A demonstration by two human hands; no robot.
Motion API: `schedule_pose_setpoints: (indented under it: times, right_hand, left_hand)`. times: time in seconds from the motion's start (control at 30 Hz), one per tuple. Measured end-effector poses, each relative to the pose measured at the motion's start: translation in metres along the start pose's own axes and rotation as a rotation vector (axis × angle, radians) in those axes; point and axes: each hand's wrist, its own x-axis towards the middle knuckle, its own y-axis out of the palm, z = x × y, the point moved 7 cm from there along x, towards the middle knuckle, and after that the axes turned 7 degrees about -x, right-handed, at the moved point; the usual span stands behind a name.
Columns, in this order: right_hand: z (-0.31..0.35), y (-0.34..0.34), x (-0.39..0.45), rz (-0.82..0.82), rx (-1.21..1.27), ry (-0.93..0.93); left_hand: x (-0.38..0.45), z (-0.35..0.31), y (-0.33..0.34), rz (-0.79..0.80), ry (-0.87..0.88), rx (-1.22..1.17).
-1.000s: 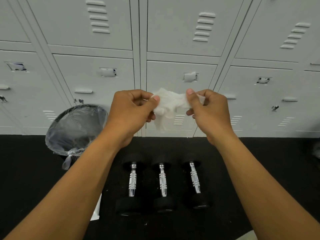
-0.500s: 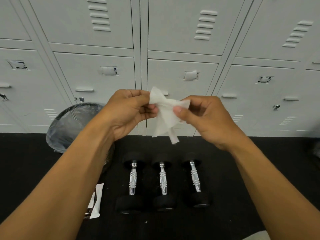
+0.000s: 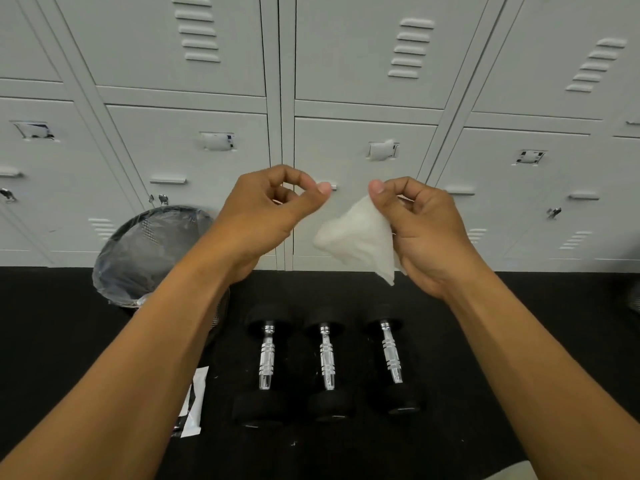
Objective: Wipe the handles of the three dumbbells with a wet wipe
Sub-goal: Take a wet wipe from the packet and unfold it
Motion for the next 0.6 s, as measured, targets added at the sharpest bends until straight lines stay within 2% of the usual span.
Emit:
schedule_pose_setpoints:
  times: [0.13, 0.23, 0.3, 0.5, 0.6]
  right_hand:
    - [-0.004, 0.006, -0.003, -0.081, 0.078, 0.031]
    - [-0.008, 0.018, -0.004, 0.085, 0.305, 0.137]
    - [-0.007, 0.02, -0.005, 0.183, 0.308, 0.163]
    - [-0.008, 0.007, 0.001, 0.158, 0.397, 0.184]
    - [-0.006, -0.008, 0.007, 0.135, 0.45, 0.182]
  left_hand:
    - [-0.014, -0.008, 0.026, 0.094, 0.09, 0.017]
    - [-0.015, -0.004, 0.031, 0.096, 0.119, 0.001]
    - [-0.009, 0.0, 0.024, 0.077, 0.109, -0.057]
    - [-0.006, 0.007, 0.022, 0.135, -0.012, -0.356]
    - [-0.001, 0.007, 0.007, 0.088, -0.085, -0.579]
